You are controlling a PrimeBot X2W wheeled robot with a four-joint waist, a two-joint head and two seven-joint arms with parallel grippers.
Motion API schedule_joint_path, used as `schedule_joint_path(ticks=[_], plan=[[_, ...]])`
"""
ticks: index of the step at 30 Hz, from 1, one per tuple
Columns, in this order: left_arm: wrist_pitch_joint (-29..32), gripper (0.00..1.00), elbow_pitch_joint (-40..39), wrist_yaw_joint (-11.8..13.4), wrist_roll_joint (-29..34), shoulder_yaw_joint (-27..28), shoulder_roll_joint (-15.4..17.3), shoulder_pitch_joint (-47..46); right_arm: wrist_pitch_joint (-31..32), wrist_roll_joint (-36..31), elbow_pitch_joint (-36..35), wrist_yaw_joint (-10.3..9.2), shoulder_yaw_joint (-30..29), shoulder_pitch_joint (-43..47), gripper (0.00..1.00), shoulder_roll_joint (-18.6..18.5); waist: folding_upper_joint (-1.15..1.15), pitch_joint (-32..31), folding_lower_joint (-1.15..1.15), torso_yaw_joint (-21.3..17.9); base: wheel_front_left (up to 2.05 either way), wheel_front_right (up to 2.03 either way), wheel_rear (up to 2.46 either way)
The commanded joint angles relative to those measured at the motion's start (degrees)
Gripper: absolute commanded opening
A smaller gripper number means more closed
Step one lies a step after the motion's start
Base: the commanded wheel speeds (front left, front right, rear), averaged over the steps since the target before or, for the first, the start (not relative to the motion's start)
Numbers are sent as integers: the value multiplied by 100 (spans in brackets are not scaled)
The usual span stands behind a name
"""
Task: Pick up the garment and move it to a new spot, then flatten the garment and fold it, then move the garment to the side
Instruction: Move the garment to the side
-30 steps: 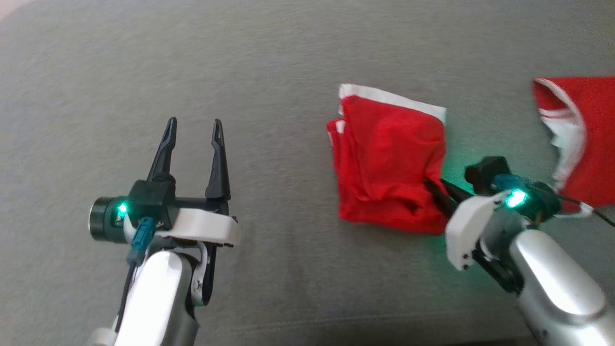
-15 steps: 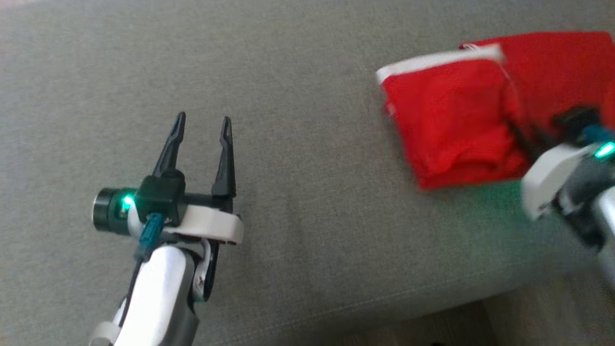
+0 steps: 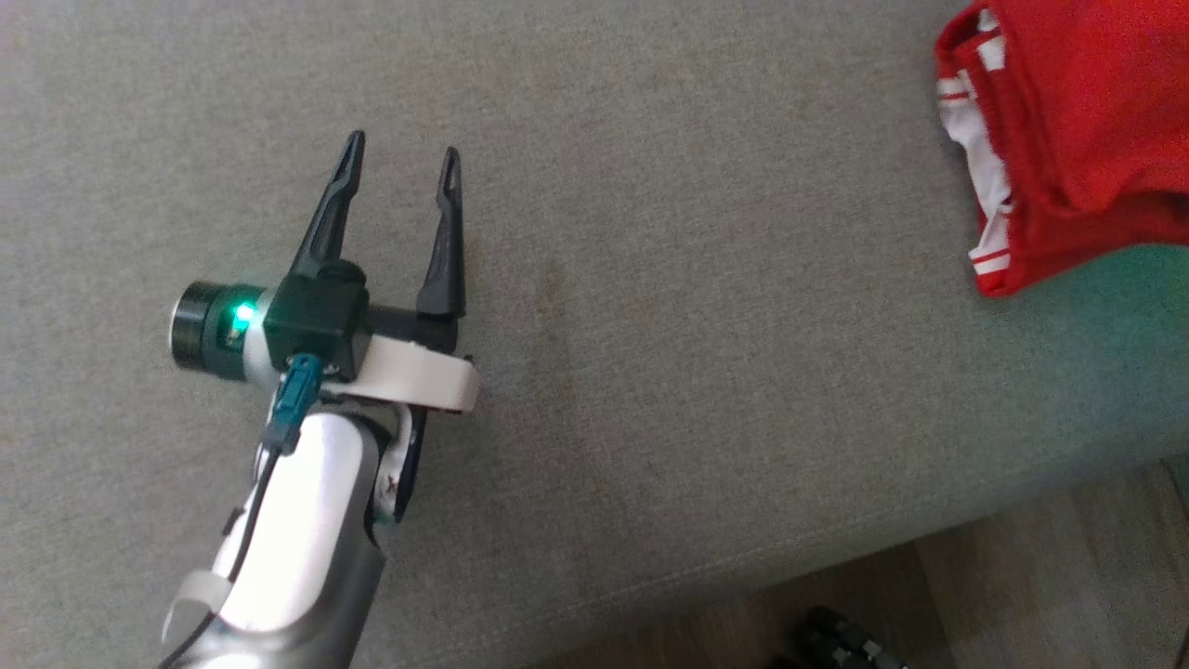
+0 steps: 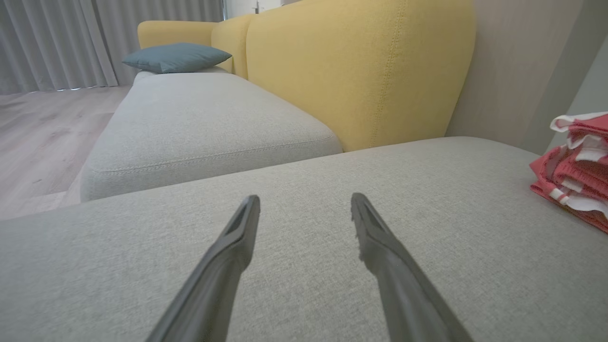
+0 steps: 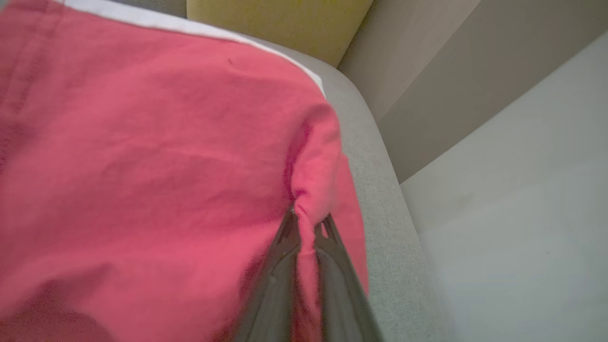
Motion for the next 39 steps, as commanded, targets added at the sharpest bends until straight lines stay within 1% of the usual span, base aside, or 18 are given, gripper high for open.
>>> schedule_joint_path(ticks=[1, 5, 9, 11, 12, 13, 14, 19, 23, 26, 29, 34, 39], plan=[[-42, 100, -166, -17, 77, 136, 96, -202, -87, -58, -66, 19, -105, -105, 0, -120, 0, 108, 0, -9, 0, 0, 0], [-35, 100, -150, -60, 117, 60, 100, -371, -254, -106, 279, 19, -335, -244, 0, 39, 0, 292, 0, -4, 0, 0, 0], [-36, 100, -116, -84, 142, 1, 88, -493, -447, -181, 531, 19, -426, -365, 0, 154, 0, 387, 0, 26, 0, 0, 0], [-41, 100, -74, -102, 133, -30, 77, -580, -646, -319, 794, 19, -537, -461, 47, 245, 0, 428, 0, 62, 0, 0, 0], [-43, 100, -60, -105, 125, -35, 74, -597, -713, -373, 876, 19, -597, -480, 75, 273, 0, 432, 0, 74, 0, 0, 0], [-43, 100, -60, -105, 125, -35, 74, -597, -713, -373, 876, 19, -597, -480, 75, 273, 0, 432, 0, 74, 0, 0, 0], [-45, 100, -47, -104, 116, -37, 71, -606, -783, -427, 951, 19, -678, -496, 100, 309, 0, 429, 0, 86, 0, 0, 0], [-58, 100, 49, -78, 30, -14, 57, -537, -1254, -691, 1131, 19, -1058, -428, 100, 500, 0, 261, 0, 140, 0, 0, 0], [-65, 100, 115, -40, -48, 20, 50, -391, -1780, -778, 878, 19, -1262, -210, 100, 709, 0, 8, 0, 195, 0, 0, 0], [-67, 100, 115, 11, -98, 59, 51, -221, -2050, -763, 452, 19, -1296, 74, 100, 940, 0, -242, 0, 255, 0, 0, 0], [-68, 100, 93, 64, -155, 119, 65, -15, -2161, -733, -110, 19, -1242, 436, 100, 1228, 0, -500, 0, 338, 0, 0, 0], [-69, 100, 45, 145, -245, 206, 78, 329, -2061, -669, -1113, 19, -988, 1116, 100, 1752, 0, -891, 0, 583, 0, 0, 0], [-69, 100, 0, 239, -338, 342, 105, 646, -1838, -589, -1866, 19, -663, 1678, 100, 2264, 0, -1205, 0, 912, 0, 0, 0]])
